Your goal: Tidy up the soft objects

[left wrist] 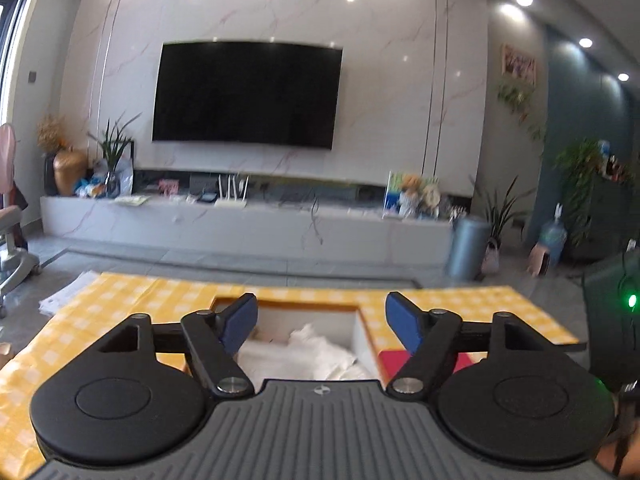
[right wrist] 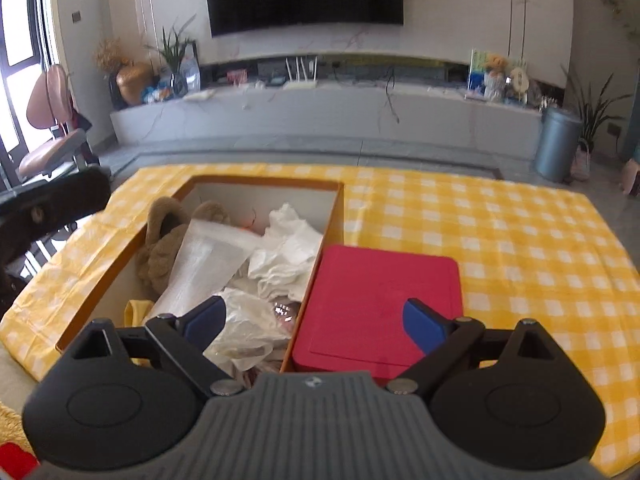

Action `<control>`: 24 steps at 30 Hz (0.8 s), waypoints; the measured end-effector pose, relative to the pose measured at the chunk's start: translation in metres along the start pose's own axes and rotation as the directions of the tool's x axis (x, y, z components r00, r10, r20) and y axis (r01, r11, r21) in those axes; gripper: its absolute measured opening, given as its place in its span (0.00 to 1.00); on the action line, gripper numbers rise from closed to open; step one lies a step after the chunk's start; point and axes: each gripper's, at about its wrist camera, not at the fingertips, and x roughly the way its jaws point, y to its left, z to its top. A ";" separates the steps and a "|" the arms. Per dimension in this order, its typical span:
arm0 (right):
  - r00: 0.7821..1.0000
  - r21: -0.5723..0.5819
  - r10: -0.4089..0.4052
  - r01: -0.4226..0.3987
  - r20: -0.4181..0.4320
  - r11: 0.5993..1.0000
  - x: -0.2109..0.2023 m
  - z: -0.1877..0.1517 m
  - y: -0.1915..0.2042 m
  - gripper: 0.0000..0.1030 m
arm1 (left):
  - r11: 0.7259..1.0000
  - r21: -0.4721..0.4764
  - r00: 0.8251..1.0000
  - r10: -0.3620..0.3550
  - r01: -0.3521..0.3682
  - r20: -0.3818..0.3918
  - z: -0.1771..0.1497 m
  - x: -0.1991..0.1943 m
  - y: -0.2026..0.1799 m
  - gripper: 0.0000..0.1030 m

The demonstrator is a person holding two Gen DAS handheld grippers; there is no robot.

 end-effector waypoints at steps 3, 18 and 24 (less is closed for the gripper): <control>0.998 -0.014 0.008 -0.007 0.058 1.000 -0.007 -0.010 -0.006 0.97 | 1.000 0.005 0.999 0.014 -0.014 0.033 -0.006 0.004 -0.011 0.84; 0.940 -0.030 -0.104 0.120 0.324 0.992 -0.018 -0.037 -0.024 0.97 | 0.999 0.023 1.000 0.028 -0.027 -0.014 -0.047 0.034 -0.031 0.93; 0.946 -0.045 -0.129 0.149 0.298 0.988 -0.008 -0.040 -0.025 0.97 | 0.998 0.037 0.998 0.046 -0.045 -0.034 -0.052 0.039 -0.033 0.93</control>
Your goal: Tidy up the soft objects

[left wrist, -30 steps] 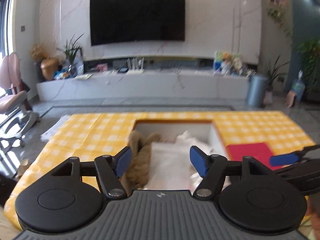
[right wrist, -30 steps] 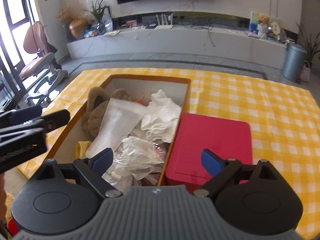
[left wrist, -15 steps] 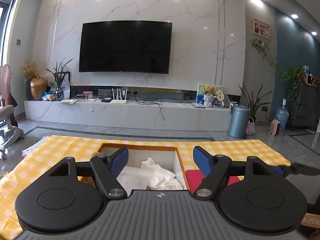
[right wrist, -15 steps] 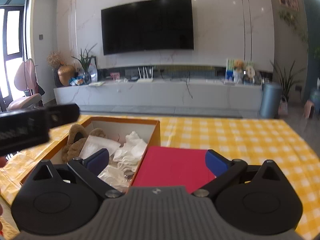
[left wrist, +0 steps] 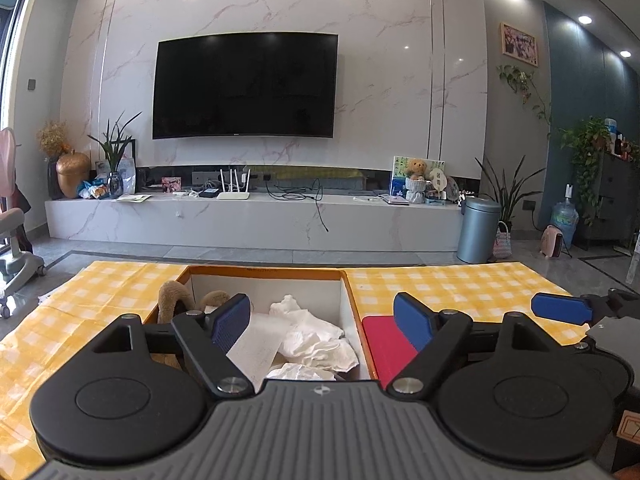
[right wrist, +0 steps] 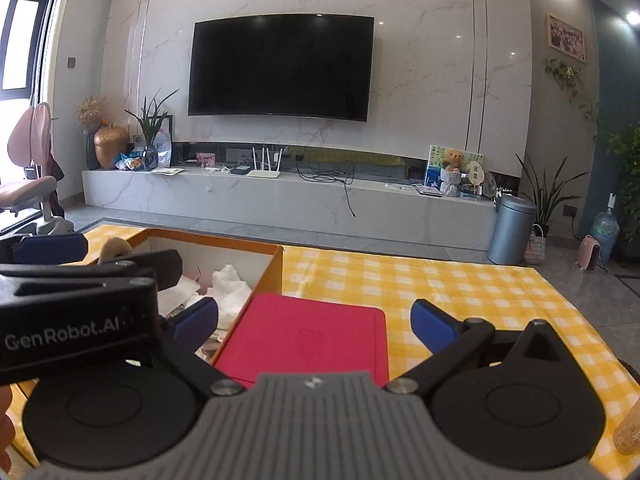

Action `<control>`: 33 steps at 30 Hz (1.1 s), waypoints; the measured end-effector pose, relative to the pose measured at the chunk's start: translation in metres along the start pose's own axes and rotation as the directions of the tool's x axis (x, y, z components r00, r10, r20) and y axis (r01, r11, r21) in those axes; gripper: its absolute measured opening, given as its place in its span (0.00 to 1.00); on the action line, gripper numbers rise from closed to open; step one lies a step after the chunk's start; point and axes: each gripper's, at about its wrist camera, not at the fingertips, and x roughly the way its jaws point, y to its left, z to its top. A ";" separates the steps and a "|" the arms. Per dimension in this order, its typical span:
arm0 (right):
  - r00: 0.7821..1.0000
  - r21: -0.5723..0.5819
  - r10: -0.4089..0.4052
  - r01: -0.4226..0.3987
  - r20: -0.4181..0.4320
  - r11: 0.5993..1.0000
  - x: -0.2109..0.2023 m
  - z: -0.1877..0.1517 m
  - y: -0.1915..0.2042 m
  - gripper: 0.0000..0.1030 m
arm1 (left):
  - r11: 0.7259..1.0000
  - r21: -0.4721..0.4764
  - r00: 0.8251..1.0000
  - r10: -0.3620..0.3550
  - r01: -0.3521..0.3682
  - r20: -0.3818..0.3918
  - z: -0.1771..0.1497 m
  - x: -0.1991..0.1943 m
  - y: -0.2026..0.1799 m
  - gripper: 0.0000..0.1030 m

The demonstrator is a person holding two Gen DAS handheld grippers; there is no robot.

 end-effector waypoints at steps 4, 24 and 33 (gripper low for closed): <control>1.000 0.001 0.006 -0.006 -0.011 1.000 0.001 -0.002 -0.002 0.97 | 1.000 -0.001 1.000 0.009 -0.009 -0.003 -0.001 -0.001 0.000 0.93; 0.999 0.016 0.008 -0.008 -0.041 1.000 0.001 -0.005 -0.001 0.97 | 1.000 -0.012 1.000 0.027 -0.027 -0.016 -0.001 -0.001 -0.005 0.93; 0.999 0.021 0.010 -0.009 -0.046 1.000 0.002 -0.006 -0.001 0.97 | 0.999 -0.013 0.999 0.039 -0.039 -0.020 -0.001 -0.001 -0.005 0.93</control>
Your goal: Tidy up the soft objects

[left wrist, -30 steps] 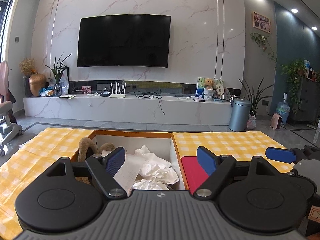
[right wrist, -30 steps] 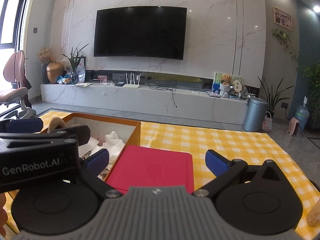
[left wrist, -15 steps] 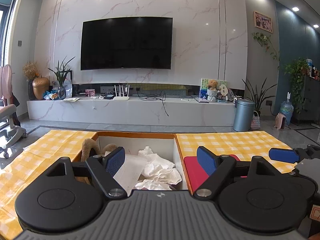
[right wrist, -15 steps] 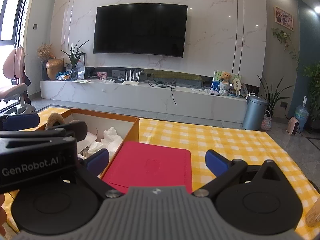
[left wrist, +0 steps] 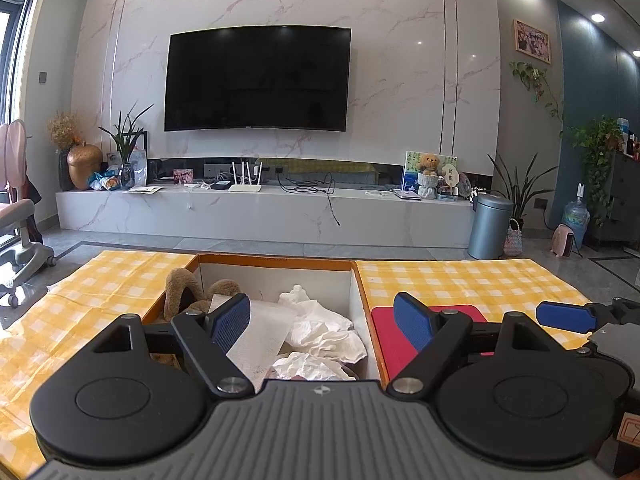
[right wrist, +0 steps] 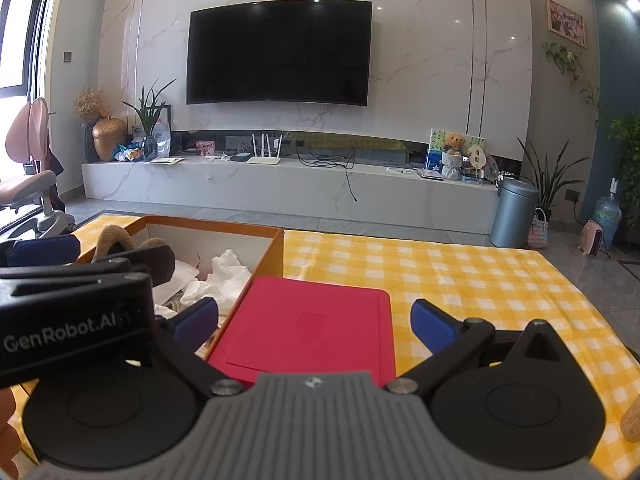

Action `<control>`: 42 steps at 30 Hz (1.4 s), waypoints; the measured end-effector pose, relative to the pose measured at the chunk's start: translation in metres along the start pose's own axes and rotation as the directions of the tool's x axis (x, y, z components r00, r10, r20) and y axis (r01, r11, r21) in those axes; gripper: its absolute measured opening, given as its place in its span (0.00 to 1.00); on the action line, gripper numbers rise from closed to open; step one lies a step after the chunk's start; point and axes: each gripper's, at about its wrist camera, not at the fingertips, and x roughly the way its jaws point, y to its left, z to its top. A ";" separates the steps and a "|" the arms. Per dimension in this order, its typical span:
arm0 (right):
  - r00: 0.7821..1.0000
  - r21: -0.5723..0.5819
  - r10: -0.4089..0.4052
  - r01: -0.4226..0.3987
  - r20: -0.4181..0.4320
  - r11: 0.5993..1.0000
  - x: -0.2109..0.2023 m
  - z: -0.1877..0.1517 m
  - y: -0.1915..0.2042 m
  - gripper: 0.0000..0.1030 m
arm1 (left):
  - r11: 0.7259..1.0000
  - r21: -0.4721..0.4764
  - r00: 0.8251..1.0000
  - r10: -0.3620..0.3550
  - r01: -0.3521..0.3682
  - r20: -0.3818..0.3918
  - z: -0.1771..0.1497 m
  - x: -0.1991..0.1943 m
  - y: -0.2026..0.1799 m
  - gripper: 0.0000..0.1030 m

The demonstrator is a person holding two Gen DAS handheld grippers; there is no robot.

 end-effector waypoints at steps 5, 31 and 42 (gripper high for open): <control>1.000 0.002 -0.001 0.001 -0.005 1.000 0.001 -0.001 0.000 0.97 | 1.000 0.010 1.000 0.007 -0.007 0.000 0.001 0.001 -0.001 0.93; 0.999 -0.016 -0.021 0.021 -0.041 1.000 0.008 -0.006 0.002 0.97 | 0.997 0.065 0.999 0.046 -0.046 0.002 -0.002 0.004 -0.003 0.93; 0.998 -0.019 -0.027 0.026 -0.054 0.999 0.010 -0.006 0.003 0.97 | 0.997 0.062 0.999 0.052 -0.051 -0.016 -0.004 0.006 -0.002 0.93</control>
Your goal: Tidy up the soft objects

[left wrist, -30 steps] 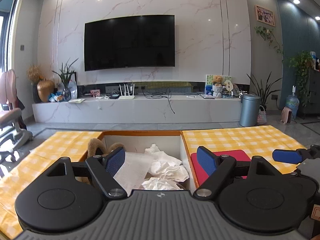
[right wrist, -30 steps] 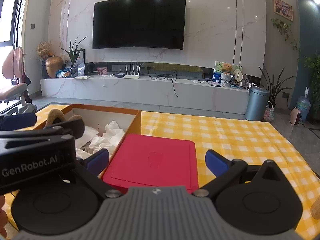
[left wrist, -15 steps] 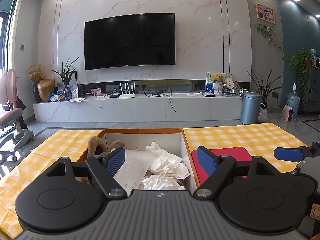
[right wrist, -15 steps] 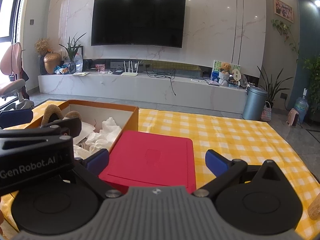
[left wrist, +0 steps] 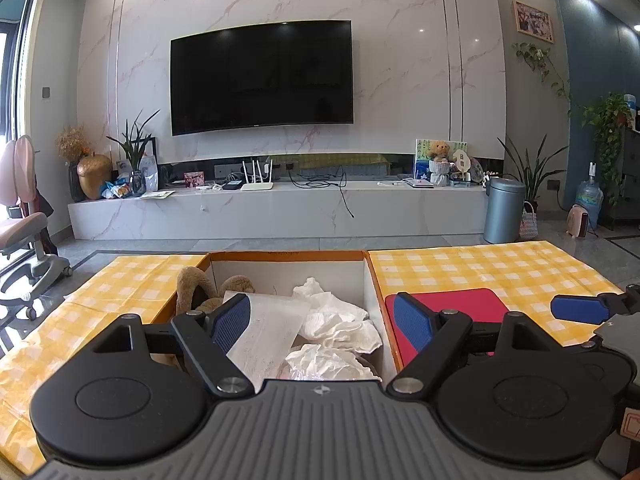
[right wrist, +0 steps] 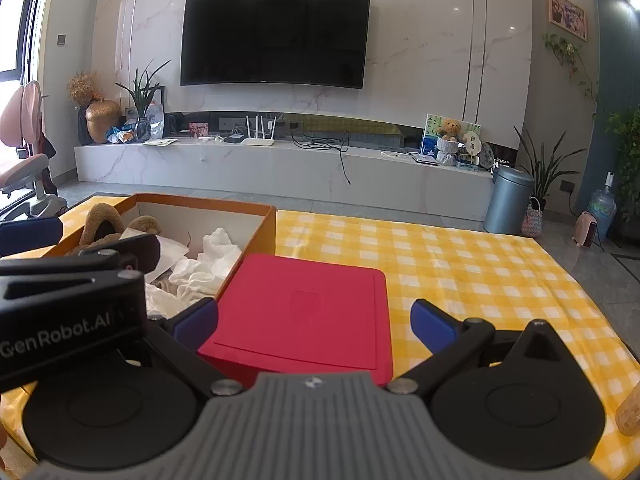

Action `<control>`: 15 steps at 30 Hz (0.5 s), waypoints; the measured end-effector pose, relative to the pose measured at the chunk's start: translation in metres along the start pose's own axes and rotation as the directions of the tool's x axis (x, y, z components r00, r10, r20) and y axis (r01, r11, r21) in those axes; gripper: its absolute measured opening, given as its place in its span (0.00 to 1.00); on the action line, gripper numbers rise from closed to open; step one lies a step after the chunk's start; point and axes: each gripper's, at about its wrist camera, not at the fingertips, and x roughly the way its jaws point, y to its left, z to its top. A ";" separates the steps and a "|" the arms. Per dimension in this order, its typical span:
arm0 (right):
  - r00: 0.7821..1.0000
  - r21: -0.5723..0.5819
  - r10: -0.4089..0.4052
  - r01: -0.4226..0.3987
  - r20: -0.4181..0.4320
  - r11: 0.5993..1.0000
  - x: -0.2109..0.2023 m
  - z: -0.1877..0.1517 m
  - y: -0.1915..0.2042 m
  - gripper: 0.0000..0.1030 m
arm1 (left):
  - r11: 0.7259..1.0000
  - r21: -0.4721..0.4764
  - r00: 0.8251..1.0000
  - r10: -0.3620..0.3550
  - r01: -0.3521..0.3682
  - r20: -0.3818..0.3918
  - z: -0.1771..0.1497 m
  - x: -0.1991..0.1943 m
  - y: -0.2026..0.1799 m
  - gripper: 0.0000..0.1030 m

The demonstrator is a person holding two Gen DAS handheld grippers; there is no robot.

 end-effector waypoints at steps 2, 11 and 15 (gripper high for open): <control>1.000 -0.002 -0.001 0.001 -0.002 1.000 0.001 0.000 0.000 0.97 | 1.000 -0.004 1.000 -0.003 0.003 -0.010 0.000 0.001 0.001 0.93; 1.000 0.001 0.001 -0.001 -0.010 1.000 0.003 -0.001 0.000 0.97 | 1.000 -0.003 1.000 0.001 -0.001 -0.026 0.000 0.003 0.000 0.93; 1.000 0.002 0.001 -0.001 -0.017 1.000 0.005 -0.002 0.000 0.97 | 1.000 -0.005 0.999 0.007 -0.007 -0.036 -0.001 0.004 0.000 0.93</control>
